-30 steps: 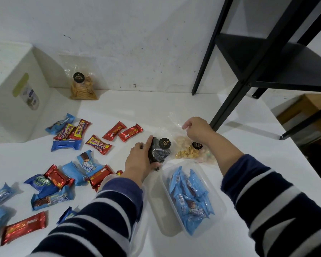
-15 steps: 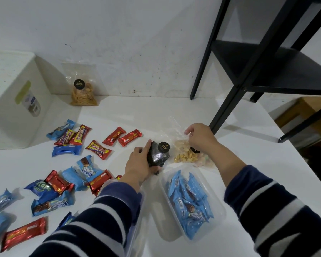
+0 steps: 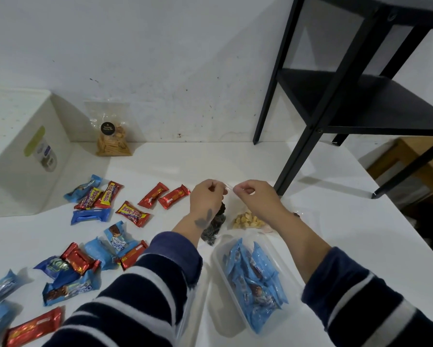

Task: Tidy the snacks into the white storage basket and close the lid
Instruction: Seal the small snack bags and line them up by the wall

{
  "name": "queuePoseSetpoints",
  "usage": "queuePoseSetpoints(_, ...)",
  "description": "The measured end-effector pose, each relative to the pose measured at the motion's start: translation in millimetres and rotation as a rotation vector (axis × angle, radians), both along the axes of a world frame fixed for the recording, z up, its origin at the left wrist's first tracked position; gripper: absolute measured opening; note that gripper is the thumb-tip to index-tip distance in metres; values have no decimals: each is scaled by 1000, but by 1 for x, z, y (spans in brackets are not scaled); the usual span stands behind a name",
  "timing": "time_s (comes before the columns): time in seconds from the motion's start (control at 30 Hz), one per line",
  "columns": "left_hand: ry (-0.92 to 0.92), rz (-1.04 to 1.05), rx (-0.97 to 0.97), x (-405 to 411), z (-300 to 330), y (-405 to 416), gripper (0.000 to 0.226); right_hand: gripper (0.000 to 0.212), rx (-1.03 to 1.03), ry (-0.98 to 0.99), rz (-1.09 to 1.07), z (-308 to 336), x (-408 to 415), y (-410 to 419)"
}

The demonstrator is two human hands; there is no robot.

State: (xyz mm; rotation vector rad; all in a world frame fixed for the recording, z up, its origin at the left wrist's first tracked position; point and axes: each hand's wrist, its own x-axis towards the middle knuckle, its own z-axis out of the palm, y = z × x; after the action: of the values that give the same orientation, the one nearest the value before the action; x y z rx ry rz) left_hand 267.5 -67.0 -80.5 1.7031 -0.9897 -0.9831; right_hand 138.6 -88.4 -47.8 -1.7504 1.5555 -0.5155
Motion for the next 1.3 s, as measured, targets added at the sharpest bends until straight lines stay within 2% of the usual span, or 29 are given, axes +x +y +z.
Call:
queuePoseSetpoints(0.13, 18, -35, -3, -1, 2, 4, 21, 13, -3, 28, -86, -6, 3, -5)
queuePoseSetpoints(0.27, -38, -17, -25, 1, -1, 5, 20, 23, 14, -6, -158, -7, 10, -14)
queuePoseSetpoints(0.37, -298, -12, -76, 13, -16, 15, 18, 21, 8, 14, -120, -6, 17, -19)
queuePoseSetpoints(0.43, -508, -95, -11, 28, -35, 28, 51, 19, 19, -17, -85, -6, 20, -23)
queuePoseSetpoints(0.5, -507, -233, 115, 41, -50, 39, 83, 16, 12, -46, -56, -4, 23, -24)
queuePoseSetpoints(0.57, -444, -294, 163, 46, -59, 43, 96, 10, -48, -83, -60, -6, 27, -19)
queuePoseSetpoints(0.67, -402, -221, 149, 48, -64, 41, 96, 23, -53, -166, -116, -20, 33, -1)
queuePoseSetpoints(0.77, -397, -210, 116, 48, -64, 42, 96, 40, 60, -92, -54, -43, 44, 15)
queuePoseSetpoints(0.87, -414, -234, 102, 55, -65, 45, 95, 61, 173, -190, -90, -57, 56, 15)
queuePoseSetpoints(0.97, -445, -268, 57, 73, -62, 46, 92, 67, 139, -220, -146, -57, 62, 6)
queuePoseSetpoints(1.07, -641, -217, 28, 107, -55, 44, 79, 68, 93, -225, -56, -46, 72, -10)
queuePoseSetpoints(1.13, -797, -194, 34, 138, -55, 45, 80, 69, 27, -203, -4, -36, 82, -25)
queuePoseSetpoints(1.2, -917, -234, 146, 170, -59, 49, 89, 69, -45, -186, 25, -25, 97, -43)
queuePoseSetpoints(1.3, -1005, -375, 413, 200, -69, 49, 100, 71, -81, -206, 52, -16, 129, -73)
